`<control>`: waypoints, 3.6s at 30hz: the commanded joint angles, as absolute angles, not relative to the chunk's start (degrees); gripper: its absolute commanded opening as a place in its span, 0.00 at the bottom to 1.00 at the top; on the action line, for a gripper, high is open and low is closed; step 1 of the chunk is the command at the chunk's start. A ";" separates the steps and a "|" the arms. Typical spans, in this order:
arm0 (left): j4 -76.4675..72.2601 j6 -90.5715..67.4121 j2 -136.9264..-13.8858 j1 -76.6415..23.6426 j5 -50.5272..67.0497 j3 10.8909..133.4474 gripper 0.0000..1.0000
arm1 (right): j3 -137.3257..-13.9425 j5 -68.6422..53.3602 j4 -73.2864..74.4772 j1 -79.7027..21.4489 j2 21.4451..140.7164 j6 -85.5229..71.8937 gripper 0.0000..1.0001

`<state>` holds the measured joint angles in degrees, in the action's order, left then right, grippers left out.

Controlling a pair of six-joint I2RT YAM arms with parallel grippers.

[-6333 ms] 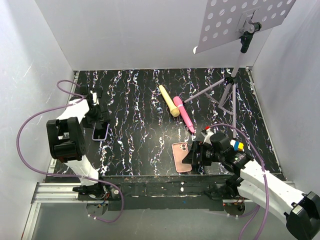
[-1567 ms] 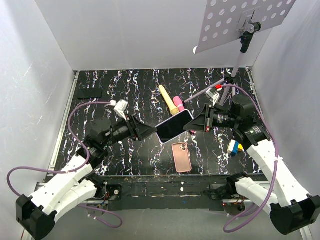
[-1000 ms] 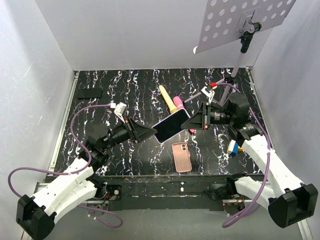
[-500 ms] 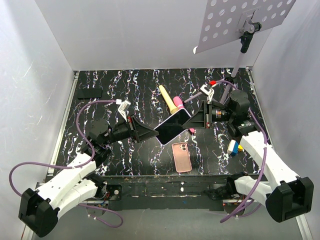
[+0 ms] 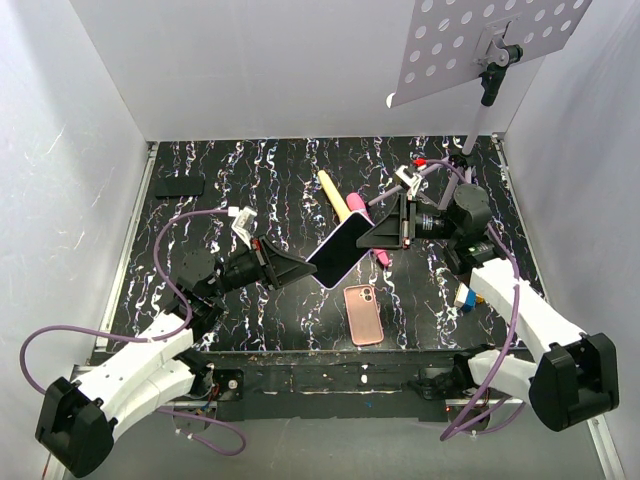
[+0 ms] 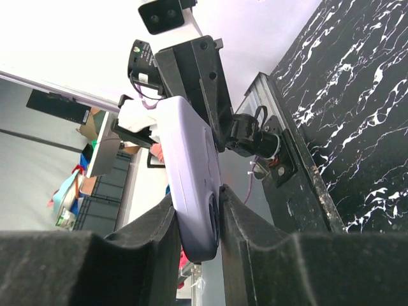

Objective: Take the phone out of the phone case
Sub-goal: Remove the phone case from the phone.

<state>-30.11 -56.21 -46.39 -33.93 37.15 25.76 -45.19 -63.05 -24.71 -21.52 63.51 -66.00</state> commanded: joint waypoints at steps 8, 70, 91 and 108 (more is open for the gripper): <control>-34.10 -58.80 -47.63 -34.10 37.96 28.73 0.00 | -45.62 -62.31 -38.31 -22.50 64.78 -77.07 0.01; -29.17 -30.41 -62.15 -37.09 67.77 52.31 0.00 | -53.52 -50.36 -90.52 -24.52 71.45 -138.51 0.01; 10.71 -0.63 -65.39 -37.44 70.06 67.41 0.00 | -54.93 -53.70 -85.87 -24.96 72.42 -138.08 0.01; 11.16 1.56 -64.60 -37.44 44.39 62.23 0.00 | -57.57 -51.16 -88.68 -25.58 72.42 -140.62 0.01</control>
<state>11.57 -4.89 -62.76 -38.79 63.75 64.97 -52.73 -58.04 -75.07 -23.33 74.54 -106.00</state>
